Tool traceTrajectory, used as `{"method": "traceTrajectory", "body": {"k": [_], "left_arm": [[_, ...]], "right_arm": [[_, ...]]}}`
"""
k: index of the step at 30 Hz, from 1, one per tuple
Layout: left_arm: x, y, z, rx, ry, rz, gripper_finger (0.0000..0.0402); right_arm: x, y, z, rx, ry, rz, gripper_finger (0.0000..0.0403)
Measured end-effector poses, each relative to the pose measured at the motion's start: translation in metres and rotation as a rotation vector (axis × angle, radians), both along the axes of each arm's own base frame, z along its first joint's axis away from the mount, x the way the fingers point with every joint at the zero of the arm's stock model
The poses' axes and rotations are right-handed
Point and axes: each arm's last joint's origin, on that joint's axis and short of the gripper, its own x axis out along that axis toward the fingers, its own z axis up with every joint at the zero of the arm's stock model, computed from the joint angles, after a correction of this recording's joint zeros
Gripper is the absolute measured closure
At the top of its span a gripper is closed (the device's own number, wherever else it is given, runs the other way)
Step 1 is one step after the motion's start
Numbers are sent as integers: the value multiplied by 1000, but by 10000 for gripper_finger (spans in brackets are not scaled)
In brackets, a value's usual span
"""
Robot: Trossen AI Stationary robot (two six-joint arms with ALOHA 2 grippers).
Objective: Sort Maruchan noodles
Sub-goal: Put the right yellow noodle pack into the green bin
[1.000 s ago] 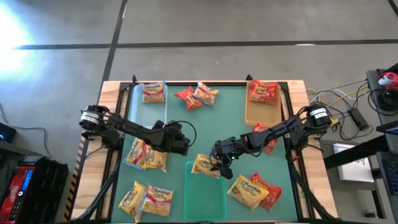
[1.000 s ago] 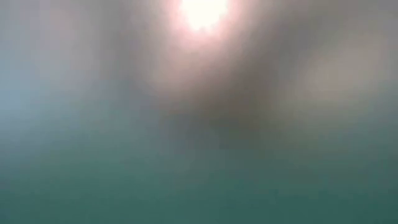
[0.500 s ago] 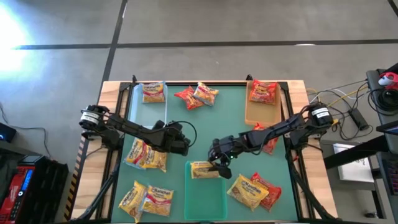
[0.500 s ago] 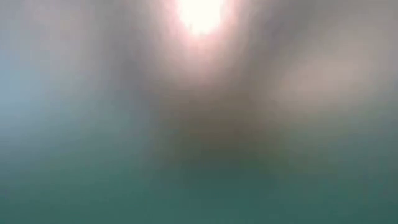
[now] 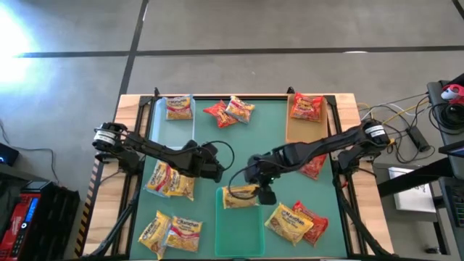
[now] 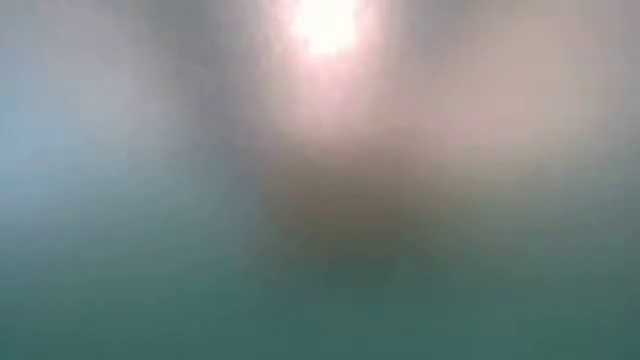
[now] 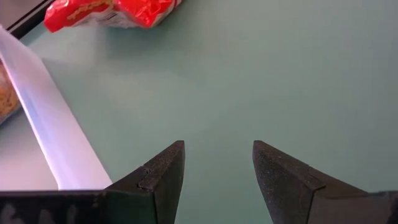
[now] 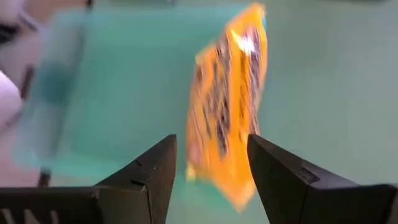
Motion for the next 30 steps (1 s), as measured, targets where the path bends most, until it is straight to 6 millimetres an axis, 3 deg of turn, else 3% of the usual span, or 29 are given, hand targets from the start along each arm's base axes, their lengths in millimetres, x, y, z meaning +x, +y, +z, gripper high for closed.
{"method": "traceTrajectory", "body": {"k": [6, 14, 21, 30], "left_arm": [[0, 0, 0, 1, -3, -4, 228], [0, -2, -1, 1, -9, -5, 228], [0, -3, -1, 0, -14, -8, 228], [1, -6, 0, 2, -17, -25, 228]], "right_arm": [[-19, -3, 9, -6, 149, -59, 225], [-59, 5, -7, 35, 371, -206, 225], [-85, 41, -23, 106, 495, -227, 225], [-101, 93, -38, 194, 413, -133, 225]]}}
